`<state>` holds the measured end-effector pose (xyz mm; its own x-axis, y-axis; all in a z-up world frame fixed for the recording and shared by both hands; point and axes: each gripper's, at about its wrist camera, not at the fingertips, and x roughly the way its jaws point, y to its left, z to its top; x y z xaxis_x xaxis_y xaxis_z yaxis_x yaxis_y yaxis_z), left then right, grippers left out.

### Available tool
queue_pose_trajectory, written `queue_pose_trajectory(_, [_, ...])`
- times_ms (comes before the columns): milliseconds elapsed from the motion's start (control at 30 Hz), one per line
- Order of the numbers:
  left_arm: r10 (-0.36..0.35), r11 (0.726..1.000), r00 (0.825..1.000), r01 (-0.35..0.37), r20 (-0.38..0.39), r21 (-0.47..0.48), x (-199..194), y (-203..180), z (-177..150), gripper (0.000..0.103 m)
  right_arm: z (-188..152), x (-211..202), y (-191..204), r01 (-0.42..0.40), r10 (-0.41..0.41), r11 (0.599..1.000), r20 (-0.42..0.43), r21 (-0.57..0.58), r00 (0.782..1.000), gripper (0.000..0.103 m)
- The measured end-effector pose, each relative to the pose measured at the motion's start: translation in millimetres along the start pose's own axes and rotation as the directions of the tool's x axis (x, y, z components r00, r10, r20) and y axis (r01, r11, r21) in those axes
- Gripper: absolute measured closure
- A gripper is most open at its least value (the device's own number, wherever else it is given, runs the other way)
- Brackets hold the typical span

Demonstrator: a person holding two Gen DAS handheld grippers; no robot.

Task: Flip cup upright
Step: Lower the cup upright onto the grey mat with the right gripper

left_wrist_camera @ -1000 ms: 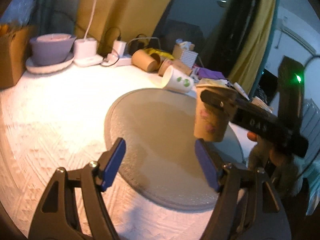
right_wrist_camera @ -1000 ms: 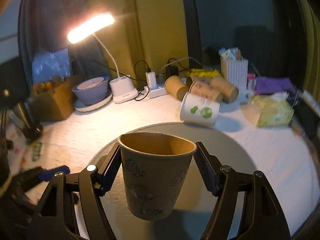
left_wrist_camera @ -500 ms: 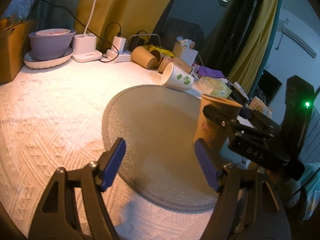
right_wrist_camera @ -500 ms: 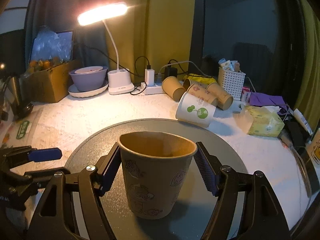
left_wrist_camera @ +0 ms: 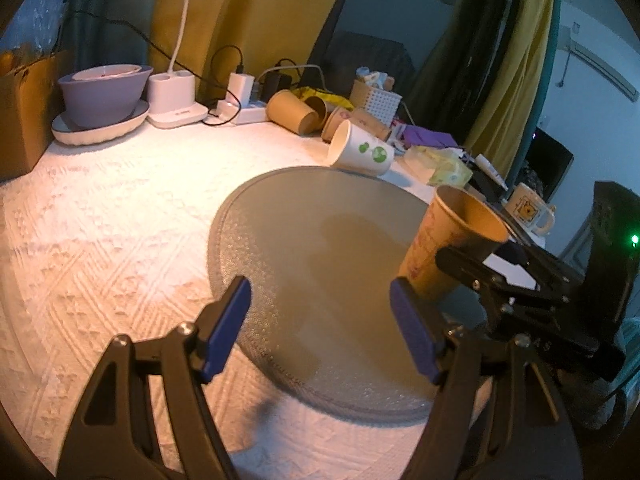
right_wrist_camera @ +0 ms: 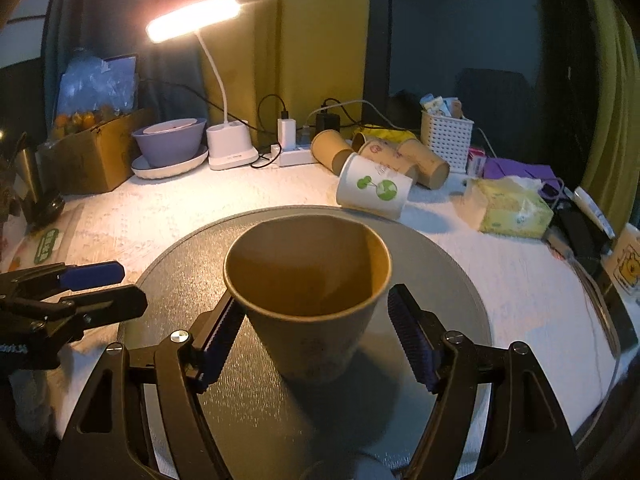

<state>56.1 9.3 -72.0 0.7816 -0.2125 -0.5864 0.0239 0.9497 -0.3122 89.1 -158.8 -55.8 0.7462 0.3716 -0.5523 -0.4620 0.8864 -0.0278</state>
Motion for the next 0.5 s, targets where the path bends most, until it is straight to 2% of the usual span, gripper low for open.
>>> queue_pose_trajectory(267, [0.028,0.998,1.0,-0.028,0.005,0.061,0.3,-14.1,-2.5,0.03,-10.5,-15.5,-5.8,0.011,-0.011,1.0,-0.003,0.025,1.0,0.026])
queue_pose_trajectory(500, [0.023,0.993,0.998,-0.029,0.058,0.11,-13.9,-30.2,-2.2,0.03,-10.4,-37.2,-9.3,0.034,-0.035,0.999,0.026,0.037,0.999,0.026])
